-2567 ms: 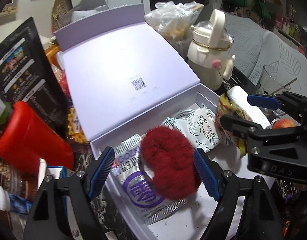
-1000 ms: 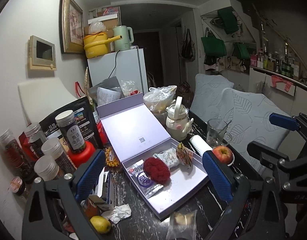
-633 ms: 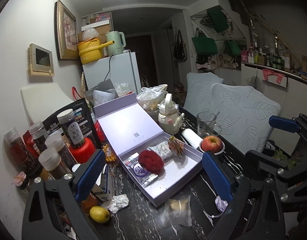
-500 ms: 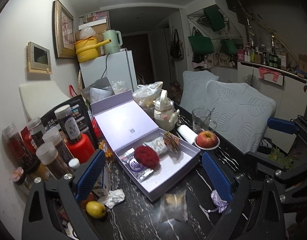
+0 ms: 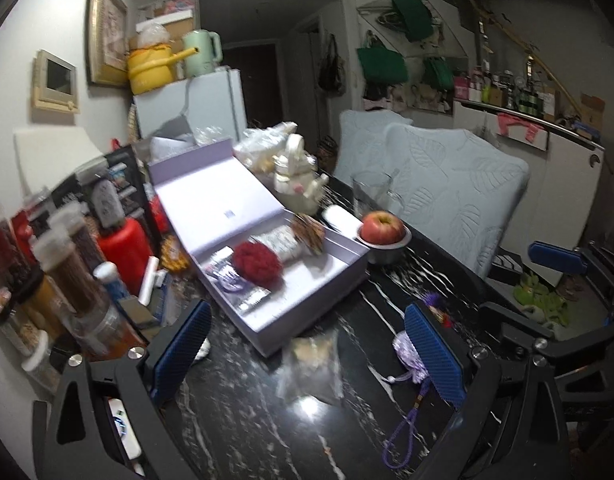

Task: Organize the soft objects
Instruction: 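Withdraw both open tools from the box back over the table, then grasp the clear zip bag with the left tool while the right tool grasps the red cartoon packet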

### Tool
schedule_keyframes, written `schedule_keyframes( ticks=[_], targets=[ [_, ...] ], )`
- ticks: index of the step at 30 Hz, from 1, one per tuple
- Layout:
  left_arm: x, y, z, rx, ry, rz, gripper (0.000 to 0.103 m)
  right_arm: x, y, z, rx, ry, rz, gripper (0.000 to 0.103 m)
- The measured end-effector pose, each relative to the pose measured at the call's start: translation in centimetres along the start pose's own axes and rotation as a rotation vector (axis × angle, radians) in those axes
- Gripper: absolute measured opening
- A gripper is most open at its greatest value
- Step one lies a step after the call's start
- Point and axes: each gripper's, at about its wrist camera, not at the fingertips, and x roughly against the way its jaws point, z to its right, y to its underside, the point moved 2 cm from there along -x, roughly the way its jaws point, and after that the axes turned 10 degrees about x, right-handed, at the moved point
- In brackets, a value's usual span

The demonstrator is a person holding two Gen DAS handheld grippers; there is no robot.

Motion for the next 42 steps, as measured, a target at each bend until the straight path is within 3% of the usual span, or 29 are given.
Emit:
schedule_keyframes(
  ticks=[7,20,36,42],
  targets=[
    [-2.3,2.3,0.4,0.061,0.047,-0.095,0.099,-0.9,2.9,0.3,-0.018,-0.014,-0.043,0.092],
    [-7.2,6.2,-0.9,0.142,0.014,-0.228,0.099,-5.5,7.4,2.6,-0.145,-0.07,-0.147,0.091],
    [-11.4,5.7,-2.4,0.17,-0.042,-0.268,0.099,-14.6,7.9,4.3,-0.224,-0.137,-0.223,0.091],
    [-12.7,5.7,-2.7,0.17,-0.047,-0.283,0.099,-16.5,8.2,4.7,-0.244,-0.138,-0.265,0.077]
  ],
)
